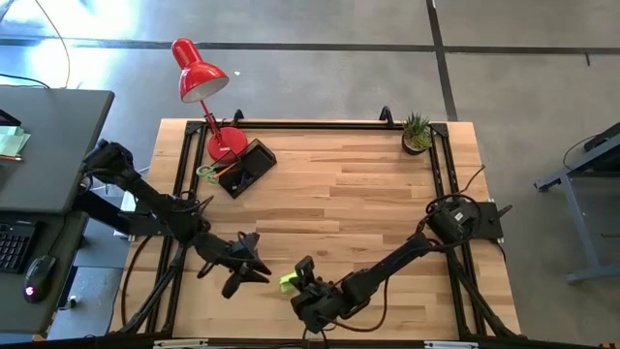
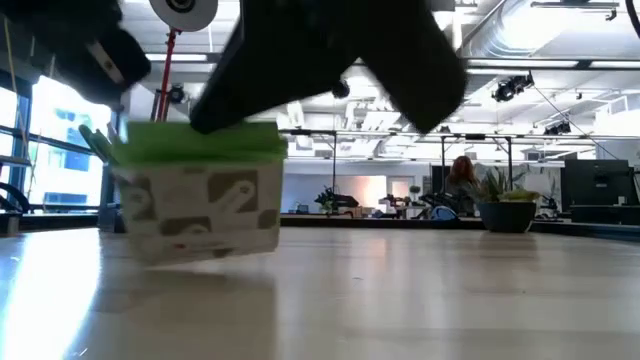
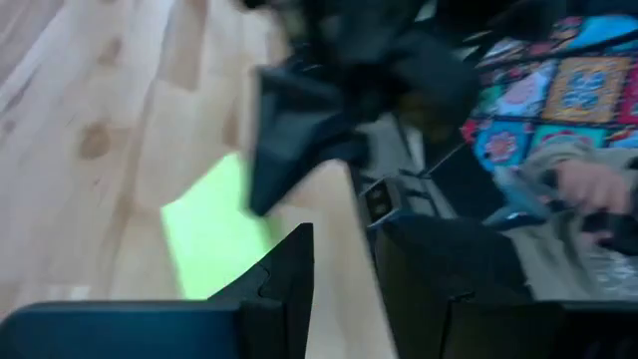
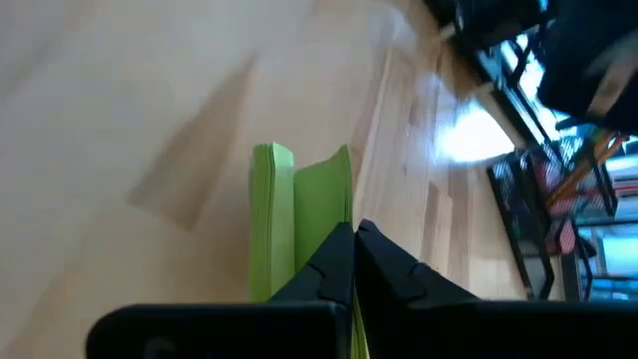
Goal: Pick and place office supplies into organizer
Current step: Put the green sticky notes into the desk organizer
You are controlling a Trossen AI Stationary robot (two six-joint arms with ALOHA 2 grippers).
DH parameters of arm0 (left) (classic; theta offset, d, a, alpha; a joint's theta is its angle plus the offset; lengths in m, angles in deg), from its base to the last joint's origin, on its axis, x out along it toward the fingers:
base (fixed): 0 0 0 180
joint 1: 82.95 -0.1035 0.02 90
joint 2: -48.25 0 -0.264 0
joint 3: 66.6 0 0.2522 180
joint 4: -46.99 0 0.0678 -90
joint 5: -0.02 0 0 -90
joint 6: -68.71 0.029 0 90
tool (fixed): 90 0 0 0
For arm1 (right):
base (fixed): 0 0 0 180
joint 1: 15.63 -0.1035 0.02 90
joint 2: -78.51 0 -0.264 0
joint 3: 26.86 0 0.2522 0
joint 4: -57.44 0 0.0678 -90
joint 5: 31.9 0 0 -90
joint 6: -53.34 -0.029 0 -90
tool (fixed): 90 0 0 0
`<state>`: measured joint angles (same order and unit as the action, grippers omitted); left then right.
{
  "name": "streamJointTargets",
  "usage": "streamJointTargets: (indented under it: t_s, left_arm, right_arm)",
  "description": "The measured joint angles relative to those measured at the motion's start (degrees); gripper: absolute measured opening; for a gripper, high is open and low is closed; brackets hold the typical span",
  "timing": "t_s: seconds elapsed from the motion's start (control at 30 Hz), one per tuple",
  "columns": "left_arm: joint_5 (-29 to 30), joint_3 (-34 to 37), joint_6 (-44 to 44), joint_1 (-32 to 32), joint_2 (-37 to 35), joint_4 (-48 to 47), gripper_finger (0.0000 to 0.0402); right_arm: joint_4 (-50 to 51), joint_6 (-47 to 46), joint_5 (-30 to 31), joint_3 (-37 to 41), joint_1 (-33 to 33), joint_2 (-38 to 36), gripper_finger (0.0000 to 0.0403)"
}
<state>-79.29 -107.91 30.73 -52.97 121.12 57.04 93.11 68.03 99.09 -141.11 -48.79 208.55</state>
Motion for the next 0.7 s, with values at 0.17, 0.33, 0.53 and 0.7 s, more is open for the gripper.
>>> streamJointTargets:
  t_s: [0.17, 0.33, 0.53, 0.7]
  left_arm:
    - [3.0, 0.0, 2.3, 3.2, -4.6, -0.4, 0.0097]
    - [10.4, 0.0, 4.7, 7.4, -8.1, -2.8, 0.0097]
    - [19.0, 0.0, 5.0, 11.3, -10.1, -6.6, 0.0097]
    - [20.0, 0.0, 5.0, 12.4, -13.4, -9.9, 0.0097]
  right_arm:
    - [1.5, 1.1, 0.0, 0.0, 2.3, 0.0, 0.0000]
    - [1.7, 4.7, -0.1, -0.9, 5.3, 0.0, 0.0000]
    - [3.6, 9.7, -2.1, -5.2, 9.0, 0.0, 0.0000]
    - [5.8, 13.7, -4.5, -8.7, 12.5, -0.1, 0.0000]
